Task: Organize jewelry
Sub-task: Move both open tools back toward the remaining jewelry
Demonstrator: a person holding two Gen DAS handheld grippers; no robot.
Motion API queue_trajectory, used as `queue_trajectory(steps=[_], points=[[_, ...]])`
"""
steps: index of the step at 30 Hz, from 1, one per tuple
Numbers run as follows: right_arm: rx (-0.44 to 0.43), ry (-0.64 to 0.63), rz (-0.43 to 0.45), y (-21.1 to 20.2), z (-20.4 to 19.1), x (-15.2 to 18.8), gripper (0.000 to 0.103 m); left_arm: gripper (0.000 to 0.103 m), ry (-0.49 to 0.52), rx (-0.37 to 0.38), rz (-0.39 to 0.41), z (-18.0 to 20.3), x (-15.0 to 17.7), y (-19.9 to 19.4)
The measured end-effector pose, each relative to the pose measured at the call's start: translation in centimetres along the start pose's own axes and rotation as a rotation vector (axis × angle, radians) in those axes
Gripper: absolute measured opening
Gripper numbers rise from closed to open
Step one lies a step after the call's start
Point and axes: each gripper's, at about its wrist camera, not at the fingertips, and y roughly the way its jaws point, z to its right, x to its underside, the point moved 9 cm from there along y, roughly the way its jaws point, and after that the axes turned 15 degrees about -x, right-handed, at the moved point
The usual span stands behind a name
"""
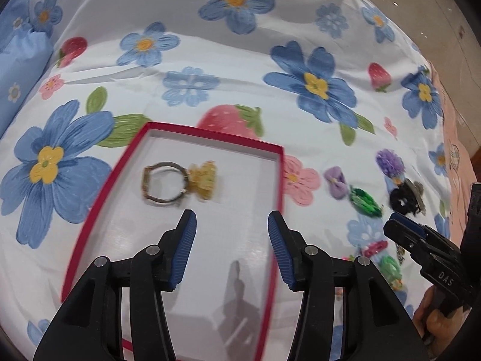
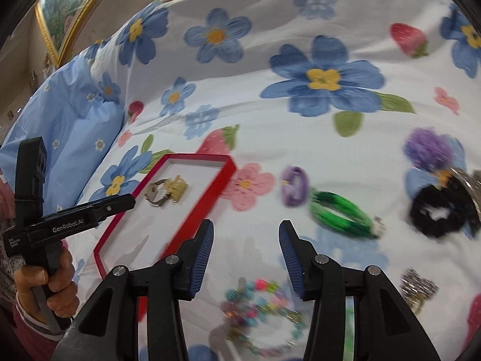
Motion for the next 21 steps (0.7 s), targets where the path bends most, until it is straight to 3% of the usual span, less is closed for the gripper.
queue_trajectory(steps=[12, 21], points=[[0.078, 0.051, 0.042, -4.4, 5.2, 1.0, 0.047, 0.049, 0.083, 0.038, -0.007, 5.1, 0.4, -0.3], [0.095, 0.003, -0.019, -3.1, 7.8, 0.3, 0.047, 0.049, 0.150, 0.064, -0.024, 9.0, -0.5, 1.1]])
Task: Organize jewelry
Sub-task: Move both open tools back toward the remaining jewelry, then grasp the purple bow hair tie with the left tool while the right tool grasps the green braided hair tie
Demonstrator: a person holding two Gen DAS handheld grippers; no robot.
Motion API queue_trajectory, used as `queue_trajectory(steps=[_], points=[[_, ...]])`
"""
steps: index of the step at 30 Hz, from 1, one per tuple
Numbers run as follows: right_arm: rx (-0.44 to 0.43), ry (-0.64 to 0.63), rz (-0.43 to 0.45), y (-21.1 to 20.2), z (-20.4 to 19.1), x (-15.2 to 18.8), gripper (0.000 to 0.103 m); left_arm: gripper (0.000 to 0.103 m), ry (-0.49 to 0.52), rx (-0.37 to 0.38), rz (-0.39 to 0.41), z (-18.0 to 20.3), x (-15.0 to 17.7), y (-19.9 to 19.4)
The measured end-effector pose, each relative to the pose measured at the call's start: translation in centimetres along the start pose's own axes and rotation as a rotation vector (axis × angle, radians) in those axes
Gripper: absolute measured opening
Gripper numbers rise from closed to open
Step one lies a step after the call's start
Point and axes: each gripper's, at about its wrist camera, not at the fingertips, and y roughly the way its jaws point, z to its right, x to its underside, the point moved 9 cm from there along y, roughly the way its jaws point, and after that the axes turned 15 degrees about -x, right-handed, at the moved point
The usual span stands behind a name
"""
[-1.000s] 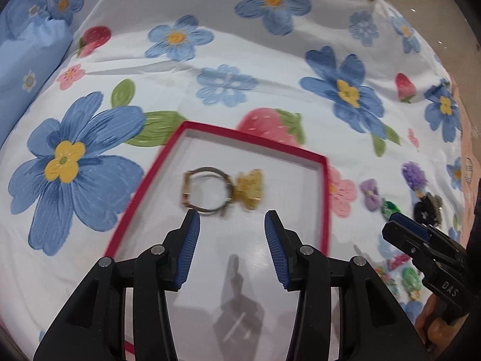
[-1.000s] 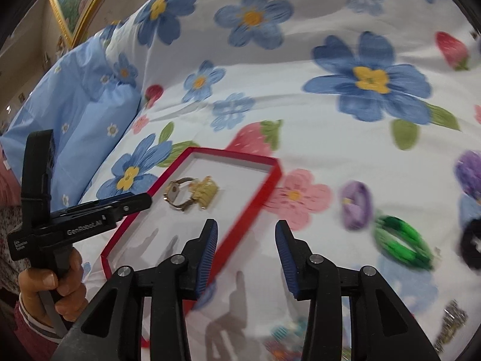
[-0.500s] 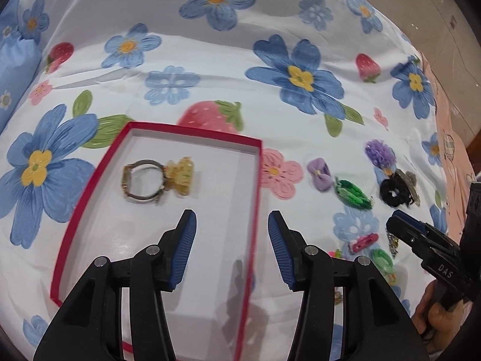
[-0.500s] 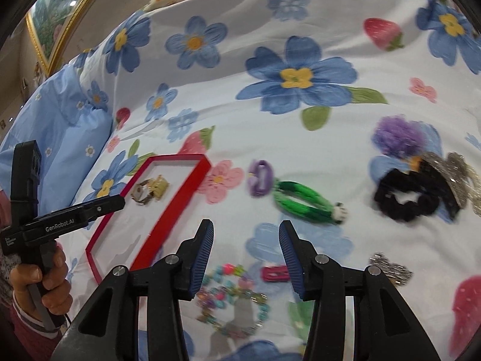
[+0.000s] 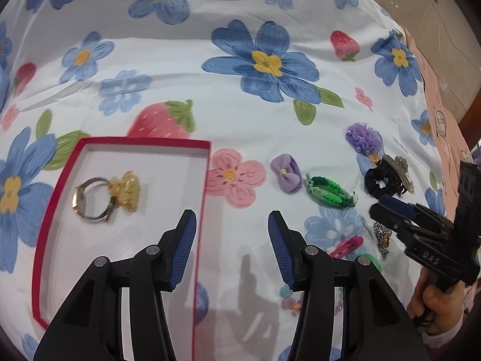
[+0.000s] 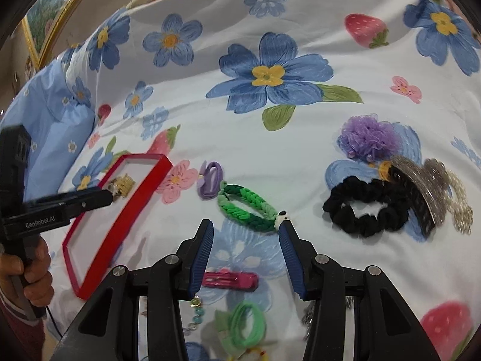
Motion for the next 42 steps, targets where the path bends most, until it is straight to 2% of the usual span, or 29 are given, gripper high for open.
queue_trajectory(steps=[10, 12, 14, 15, 18, 21, 22, 23, 24, 25, 26, 27, 33, 35, 37, 39, 40, 42], points=[[0.005, -0.108, -0.134, 4.4, 1.9, -0.8, 0.046, 0.049, 0.023, 0.060, -0.050, 3.6, -2.1, 3.6], [0.005, -0.118, -0.158, 5.2, 2.3, -0.7, 0.041, 0.049, 0.027, 0.065, -0.065, 4.3, -2.4, 4.8], [0.009, -0.118, -0.172, 5.6, 2.8, -0.5, 0.023, 0.049, 0.027, 0.078, -0.083, 5.1, -2.6, 5.9], [0.016, -0.121, -0.178, 5.8, 3.0, -0.5, 0.019, 0.049, 0.026, 0.084, -0.094, 5.6, -2.7, 6.5], [-0.003, -0.097, -0.179, 5.5, 3.3, -0.2, 0.011, 0.049, 0.023, 0.111, -0.120, 6.6, -2.8, 7.9], [-0.019, -0.070, -0.168, 5.0, 3.5, 0.0, 0.009, 0.048, 0.042, 0.109, -0.135, 7.6, -2.8, 9.0], [-0.019, -0.065, -0.165, 4.9, 3.5, 0.0, 0.009, 0.040, 0.052, 0.103, -0.136, 7.9, -2.7, 9.3], [-0.020, -0.058, -0.161, 4.6, 3.5, 0.1, 0.008, 0.023, 0.065, 0.105, -0.137, 8.2, -2.6, 9.5], [-0.023, -0.050, -0.157, 4.4, 3.6, 0.2, 0.008, 0.016, 0.072, 0.116, -0.140, 8.4, -2.4, 9.6], [-0.025, -0.042, -0.152, 4.2, 3.6, 0.1, 0.006, 0.014, 0.076, 0.122, -0.140, 8.6, -2.3, 9.6], [-0.029, -0.034, -0.145, 4.0, 3.5, 0.2, 0.000, 0.013, 0.082, 0.116, -0.128, 8.6, -2.3, 9.4], [-0.035, -0.026, -0.138, 3.7, 3.4, 0.2, 0.000, 0.012, 0.091, 0.112, -0.119, 8.6, -2.2, 9.1], [-0.030, -0.023, -0.099, 2.3, 2.5, 0.2, 0.000, 0.010, 0.079, 0.130, -0.087, 7.5, -1.7, 6.9], [-0.038, -0.010, -0.099, 2.5, 2.7, 0.1, 0.008, 0.010, 0.072, 0.134, -0.080, 6.8, -1.3, 6.0], [-0.032, 0.007, -0.105, 3.0, 3.1, 0.1, 0.010, 0.010, 0.064, 0.142, -0.072, 6.2, -0.9, 5.0], [-0.024, 0.001, -0.105, 3.4, 3.3, -0.2, 0.023, 0.010, 0.057, 0.145, -0.062, 5.7, -0.6, 4.0], [-0.030, -0.001, -0.107, 3.7, 3.2, -0.2, 0.036, 0.010, 0.053, 0.146, -0.057, 5.5, -0.5, 3.6], [-0.038, -0.009, -0.118, 4.5, 3.1, -0.3, 0.036, 0.010, 0.046, 0.148, -0.051, 4.9, 0.1, 2.7]])
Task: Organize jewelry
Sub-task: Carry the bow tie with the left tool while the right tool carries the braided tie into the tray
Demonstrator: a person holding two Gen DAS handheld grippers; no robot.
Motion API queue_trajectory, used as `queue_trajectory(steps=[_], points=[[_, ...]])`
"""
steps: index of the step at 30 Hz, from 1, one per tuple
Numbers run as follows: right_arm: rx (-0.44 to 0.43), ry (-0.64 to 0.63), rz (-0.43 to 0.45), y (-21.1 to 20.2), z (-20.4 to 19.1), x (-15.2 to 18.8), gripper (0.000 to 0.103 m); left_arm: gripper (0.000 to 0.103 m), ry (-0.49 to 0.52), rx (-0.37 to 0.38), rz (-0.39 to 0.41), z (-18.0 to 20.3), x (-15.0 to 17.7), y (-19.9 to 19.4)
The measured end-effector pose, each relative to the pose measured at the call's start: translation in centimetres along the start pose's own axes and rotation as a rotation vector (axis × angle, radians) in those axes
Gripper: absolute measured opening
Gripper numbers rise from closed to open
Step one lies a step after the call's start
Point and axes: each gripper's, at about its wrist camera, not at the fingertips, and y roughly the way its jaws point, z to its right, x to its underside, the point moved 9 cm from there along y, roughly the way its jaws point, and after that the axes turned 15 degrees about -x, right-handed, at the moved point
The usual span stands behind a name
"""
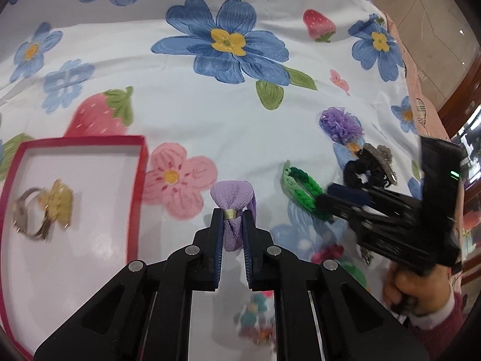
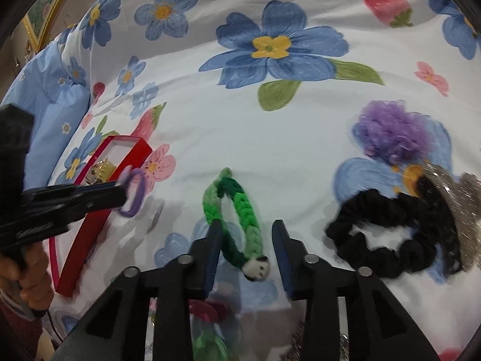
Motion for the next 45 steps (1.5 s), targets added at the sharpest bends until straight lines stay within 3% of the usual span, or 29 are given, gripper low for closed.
queue_trajectory(steps=[3, 5, 14, 28, 45], points=[[0.023, -0.026, -0.036, 1.6, 0.1, 0.0, 0.033, 0.010, -0.012, 0.002, 0.006, -0.6, 0.8, -1.0], [0.019, -0.019, -0.036, 1.7, 0.0, -0.1, 0.010, 0.010, -0.023, 0.004, 0.012, -1.2, 1.4, -1.8], [-0.075, 0.008, 0.050, -0.6, -4.8, 0.2, 0.009, 0.010, -0.083, -0.025, 0.069, -4.6, 2.8, -5.3], [-0.223, -0.037, 0.059, 1.0, -15.4, 1.7, 0.009, 0.010, -0.198, -0.079, 0.107, -11.7, 5.8, -9.1], [-0.259, -0.110, 0.014, 5.7, -21.6, 0.4, 0.009, 0.010, -0.295, -0.116, 0.106, -18.6, 6.7, -8.8]])
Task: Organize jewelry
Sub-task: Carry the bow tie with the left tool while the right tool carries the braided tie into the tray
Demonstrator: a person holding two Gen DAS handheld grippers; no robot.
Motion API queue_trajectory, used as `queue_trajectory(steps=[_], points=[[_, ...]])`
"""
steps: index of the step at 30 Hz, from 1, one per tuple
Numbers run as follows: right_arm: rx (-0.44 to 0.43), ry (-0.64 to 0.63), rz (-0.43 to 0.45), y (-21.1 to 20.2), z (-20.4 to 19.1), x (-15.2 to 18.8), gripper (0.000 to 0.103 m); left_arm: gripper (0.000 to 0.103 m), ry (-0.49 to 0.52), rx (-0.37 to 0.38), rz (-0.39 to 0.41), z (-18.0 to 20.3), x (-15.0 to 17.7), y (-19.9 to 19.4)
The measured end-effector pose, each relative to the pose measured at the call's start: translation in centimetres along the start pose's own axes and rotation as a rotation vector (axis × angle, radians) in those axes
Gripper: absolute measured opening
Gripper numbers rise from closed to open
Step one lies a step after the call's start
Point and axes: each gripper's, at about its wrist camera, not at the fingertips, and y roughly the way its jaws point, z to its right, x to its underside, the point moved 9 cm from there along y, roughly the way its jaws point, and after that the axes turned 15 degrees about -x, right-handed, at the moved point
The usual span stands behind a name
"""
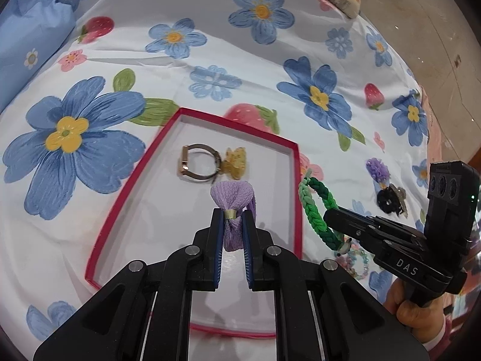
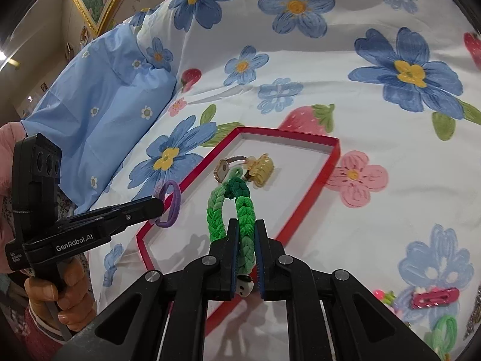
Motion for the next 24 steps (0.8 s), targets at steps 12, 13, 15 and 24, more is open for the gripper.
queue_trajectory(steps=[12, 13, 15, 24], points=[[-0.002, -0.012, -0.044, 3.7, 0.2, -1.5, 0.009, 0.010, -0.005, -0.033, -0.038, -1.7, -0.9, 3.4], [0.000, -0.015, -0.050, 4.1, 0.4, -1.6, 0.009, 0.010, -0.004, -0.036, -0.043, -1.8, -0.9, 3.8], [0.011, -0.019, -0.064, 4.9, 0.7, -1.7, 0.009, 0.010, -0.003, -0.041, -0.052, -2.0, -1.0, 4.5], [0.054, -0.021, -0.131, 7.7, 2.7, -1.4, 0.009, 0.010, 0.008, -0.059, -0.089, -2.3, -1.3, 7.4]])
